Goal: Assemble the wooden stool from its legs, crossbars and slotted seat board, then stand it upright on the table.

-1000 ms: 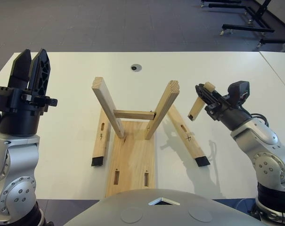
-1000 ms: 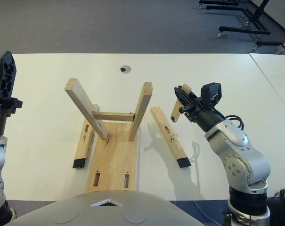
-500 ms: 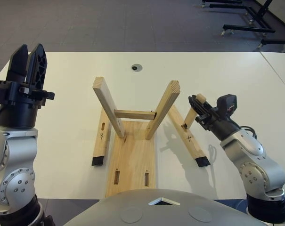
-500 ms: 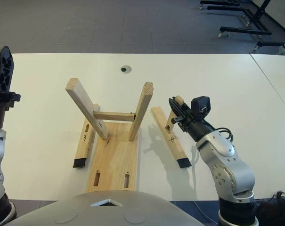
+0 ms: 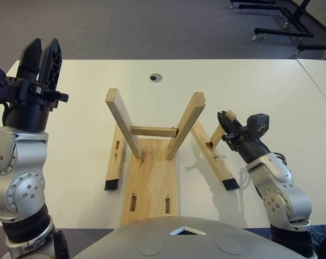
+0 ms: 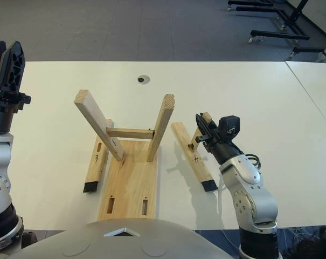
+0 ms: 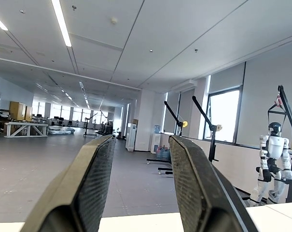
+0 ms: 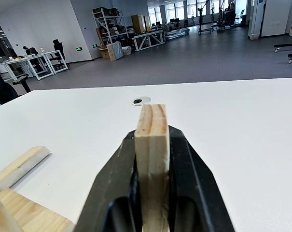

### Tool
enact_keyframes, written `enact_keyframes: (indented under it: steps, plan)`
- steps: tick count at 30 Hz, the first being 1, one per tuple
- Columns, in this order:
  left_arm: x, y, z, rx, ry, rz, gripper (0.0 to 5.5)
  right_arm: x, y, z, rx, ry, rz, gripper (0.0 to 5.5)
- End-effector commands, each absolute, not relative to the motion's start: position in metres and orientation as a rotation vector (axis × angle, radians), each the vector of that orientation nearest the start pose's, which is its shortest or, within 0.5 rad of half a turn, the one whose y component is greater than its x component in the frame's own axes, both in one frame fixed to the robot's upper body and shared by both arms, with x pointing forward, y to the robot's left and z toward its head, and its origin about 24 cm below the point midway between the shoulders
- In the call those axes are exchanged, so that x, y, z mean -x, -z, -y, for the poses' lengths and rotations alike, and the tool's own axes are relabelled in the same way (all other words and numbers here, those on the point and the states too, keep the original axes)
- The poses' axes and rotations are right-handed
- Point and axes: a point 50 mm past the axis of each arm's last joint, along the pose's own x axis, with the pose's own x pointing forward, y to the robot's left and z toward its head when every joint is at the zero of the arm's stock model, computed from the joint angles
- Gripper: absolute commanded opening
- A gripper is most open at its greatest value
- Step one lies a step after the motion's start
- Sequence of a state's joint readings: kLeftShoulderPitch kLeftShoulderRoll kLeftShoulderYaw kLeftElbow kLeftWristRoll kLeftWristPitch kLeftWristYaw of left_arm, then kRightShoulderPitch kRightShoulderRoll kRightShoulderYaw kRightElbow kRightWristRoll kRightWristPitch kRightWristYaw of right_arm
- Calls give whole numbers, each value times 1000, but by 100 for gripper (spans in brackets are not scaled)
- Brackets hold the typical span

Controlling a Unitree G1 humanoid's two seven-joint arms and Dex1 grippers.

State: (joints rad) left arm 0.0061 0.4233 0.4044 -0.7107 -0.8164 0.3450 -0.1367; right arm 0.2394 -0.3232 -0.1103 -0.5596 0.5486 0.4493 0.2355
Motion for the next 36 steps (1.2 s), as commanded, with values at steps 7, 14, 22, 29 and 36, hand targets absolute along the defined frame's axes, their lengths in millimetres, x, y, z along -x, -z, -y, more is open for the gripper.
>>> enact_keyframes:
  steps: [7,14,22,29,36]
  plan:
    - [-206,-207,-219,158,260,463,202,-198,-82,197,-186,-312,-137,39]
    - [-206,-205,-222,150,255,459,202,-198,-79,196,-182,-325,-119,39]
    - [-209,-200,-220,148,269,449,202,-197,-98,190,-208,-376,-67,39]
    - [-209,-197,-220,147,275,443,202,-195,-94,185,-210,-377,-116,39]
    - [-213,-203,-221,147,300,454,202,-193,-76,186,-221,-301,-181,39]
